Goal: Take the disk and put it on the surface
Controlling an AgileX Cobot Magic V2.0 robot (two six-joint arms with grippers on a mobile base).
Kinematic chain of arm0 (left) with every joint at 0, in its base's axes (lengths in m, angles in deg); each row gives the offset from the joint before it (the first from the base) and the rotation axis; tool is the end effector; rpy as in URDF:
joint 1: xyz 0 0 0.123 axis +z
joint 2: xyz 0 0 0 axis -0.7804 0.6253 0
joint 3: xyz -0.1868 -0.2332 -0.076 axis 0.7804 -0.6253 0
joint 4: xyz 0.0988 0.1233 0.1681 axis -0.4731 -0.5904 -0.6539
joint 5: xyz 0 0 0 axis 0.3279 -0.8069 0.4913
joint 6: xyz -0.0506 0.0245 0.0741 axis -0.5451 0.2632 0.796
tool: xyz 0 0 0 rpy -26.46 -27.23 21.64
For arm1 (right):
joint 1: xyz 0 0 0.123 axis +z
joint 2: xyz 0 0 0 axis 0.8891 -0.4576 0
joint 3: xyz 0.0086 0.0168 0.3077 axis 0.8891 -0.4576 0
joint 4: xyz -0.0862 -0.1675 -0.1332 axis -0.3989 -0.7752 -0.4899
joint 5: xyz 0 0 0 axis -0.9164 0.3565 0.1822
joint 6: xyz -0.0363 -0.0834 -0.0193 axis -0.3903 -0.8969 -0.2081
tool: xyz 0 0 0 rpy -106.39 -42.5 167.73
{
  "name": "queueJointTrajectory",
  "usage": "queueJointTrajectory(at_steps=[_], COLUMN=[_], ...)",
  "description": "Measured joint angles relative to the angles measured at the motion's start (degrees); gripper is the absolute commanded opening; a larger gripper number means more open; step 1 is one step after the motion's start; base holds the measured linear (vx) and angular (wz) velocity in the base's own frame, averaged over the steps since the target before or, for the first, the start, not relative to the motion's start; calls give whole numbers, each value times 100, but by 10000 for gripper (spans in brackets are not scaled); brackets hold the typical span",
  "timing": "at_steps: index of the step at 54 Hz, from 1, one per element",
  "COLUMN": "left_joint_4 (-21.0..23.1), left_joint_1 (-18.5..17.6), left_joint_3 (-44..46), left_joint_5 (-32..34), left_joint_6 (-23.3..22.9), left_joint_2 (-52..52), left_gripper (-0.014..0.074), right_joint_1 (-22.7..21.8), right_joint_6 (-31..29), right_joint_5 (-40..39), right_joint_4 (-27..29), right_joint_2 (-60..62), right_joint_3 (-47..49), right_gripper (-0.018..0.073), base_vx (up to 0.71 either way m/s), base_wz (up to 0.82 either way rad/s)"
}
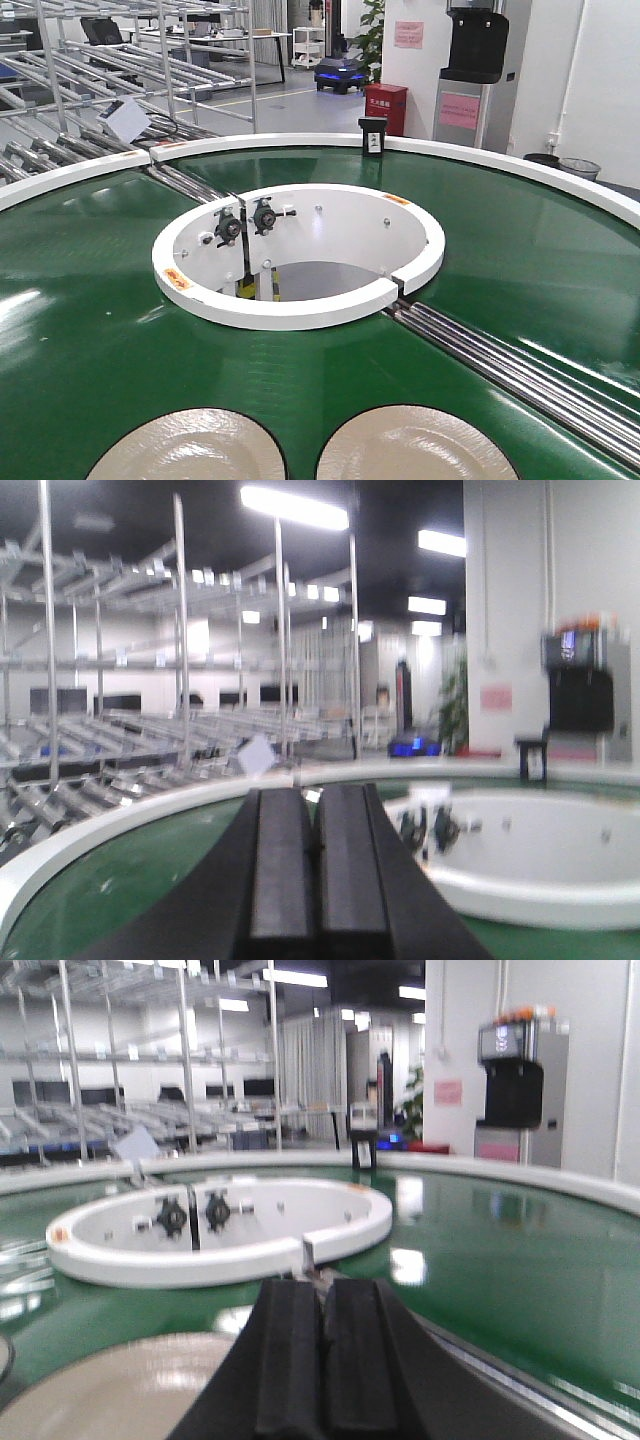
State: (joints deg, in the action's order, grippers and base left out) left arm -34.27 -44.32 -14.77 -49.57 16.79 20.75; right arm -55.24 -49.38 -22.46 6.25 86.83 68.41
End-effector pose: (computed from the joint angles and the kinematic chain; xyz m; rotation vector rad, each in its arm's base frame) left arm 0.0064 0.0034 0.2360 -0.1259 1.1992 0.0849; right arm 0.0122 0.0025 0.2160 -0.0764 1.4071 0.1419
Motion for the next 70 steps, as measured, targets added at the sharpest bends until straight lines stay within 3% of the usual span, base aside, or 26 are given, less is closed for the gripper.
queueJointTrajectory(at_steps=[5, 11, 19, 26, 41, 51, 64, 70], left_joint_4=[0, 0, 0, 0, 0, 0, 0, 0], left_joint_1=[0, 0, 0, 0, 0, 0, 0, 0], left_joint_3=[619, 1903, 3696, 4778, 5111, 5118, 5136, 5136], left_joint_5=[-461, -822, -1067, -1572, -2142, -2157, -2151, -2151], left_joint_6=[-37, 268, 554, 578, 592, 592, 594, 594], left_joint_2=[24, 571, 2057, 3490, 5021, 5181, 5181, 5181], left_gripper=[1, 1, 1, 1, 32, 164, 480, 573], right_joint_1=[0, 0, 0, 0, 0, 0, 0, 0], right_joint_6=[-95, -387, -684, -716, -722, -722, -722, -722], right_joint_5=[40, 192, 479, 531, 411, 401, 369, 326], right_joint_4=[0, 0, 0, 0, 0, 79, 129, 129], right_joint_2=[-9, -445, -1790, -3111, -4911, -5143, -5148, -5148], right_joint_3=[624, 1888, 3550, 4365, 4632, 4632, 4632, 4632], right_gripper=[-6, -6, -6, -6, 20, 182, 601, 711], base_vx=[0, 0, 0, 0, 0, 0, 0, 0], base_wz=[0, 0, 0, 0, 0, 0, 0, 0])
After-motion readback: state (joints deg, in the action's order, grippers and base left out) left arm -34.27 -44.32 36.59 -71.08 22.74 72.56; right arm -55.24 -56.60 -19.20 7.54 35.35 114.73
